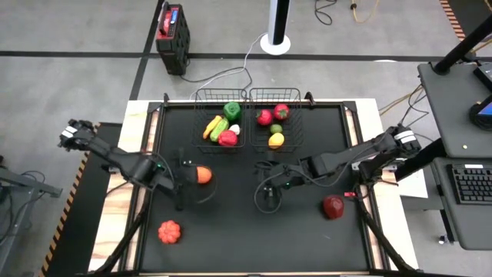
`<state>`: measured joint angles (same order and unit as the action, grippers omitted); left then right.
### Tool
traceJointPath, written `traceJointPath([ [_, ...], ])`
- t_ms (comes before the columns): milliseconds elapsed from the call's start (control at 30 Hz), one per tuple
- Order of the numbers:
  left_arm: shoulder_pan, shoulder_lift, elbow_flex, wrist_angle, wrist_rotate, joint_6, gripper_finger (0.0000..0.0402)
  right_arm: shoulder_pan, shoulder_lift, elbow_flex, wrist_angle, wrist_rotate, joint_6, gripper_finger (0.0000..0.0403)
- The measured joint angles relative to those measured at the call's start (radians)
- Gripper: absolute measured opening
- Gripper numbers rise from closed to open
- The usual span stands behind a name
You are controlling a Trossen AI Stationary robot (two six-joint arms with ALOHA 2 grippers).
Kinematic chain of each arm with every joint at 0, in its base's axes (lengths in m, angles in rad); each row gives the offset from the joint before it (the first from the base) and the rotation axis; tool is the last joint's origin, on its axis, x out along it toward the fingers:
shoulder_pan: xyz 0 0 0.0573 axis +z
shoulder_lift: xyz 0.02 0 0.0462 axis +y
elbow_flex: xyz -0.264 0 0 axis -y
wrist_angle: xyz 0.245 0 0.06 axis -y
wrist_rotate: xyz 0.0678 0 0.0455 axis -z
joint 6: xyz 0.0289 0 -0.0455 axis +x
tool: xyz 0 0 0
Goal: Sort produce into baskets
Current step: Put the orange into the right wire basket
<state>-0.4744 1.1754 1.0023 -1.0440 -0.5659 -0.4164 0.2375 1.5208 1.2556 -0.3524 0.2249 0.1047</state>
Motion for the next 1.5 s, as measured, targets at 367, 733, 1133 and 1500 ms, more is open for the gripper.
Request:
traceJointPath([
  [367,0.049,0.085,-0.010,0.036,0.179,-0.044,0.0164,0.000,-0.001,-0.002,-0.013,-0.069,0.000,0.0290],
  [733,0.071,0.287,-0.010,0.041,0.056,0.025,0.0307,0.000,-0.001,-0.002,-0.062,-0.077,0.017,0.0291],
  [1133,0.149,0.329,-0.035,0.051,0.084,0.042,0.0290,0.000,-0.001,-0.002,-0.063,-0.077,0.018,0.0299],
  [1500,0.148,0.255,-0.026,0.061,0.120,0.059,0.0290,0.000,-0.001,-0.006,-0.064,-0.078,0.019,0.0302],
])
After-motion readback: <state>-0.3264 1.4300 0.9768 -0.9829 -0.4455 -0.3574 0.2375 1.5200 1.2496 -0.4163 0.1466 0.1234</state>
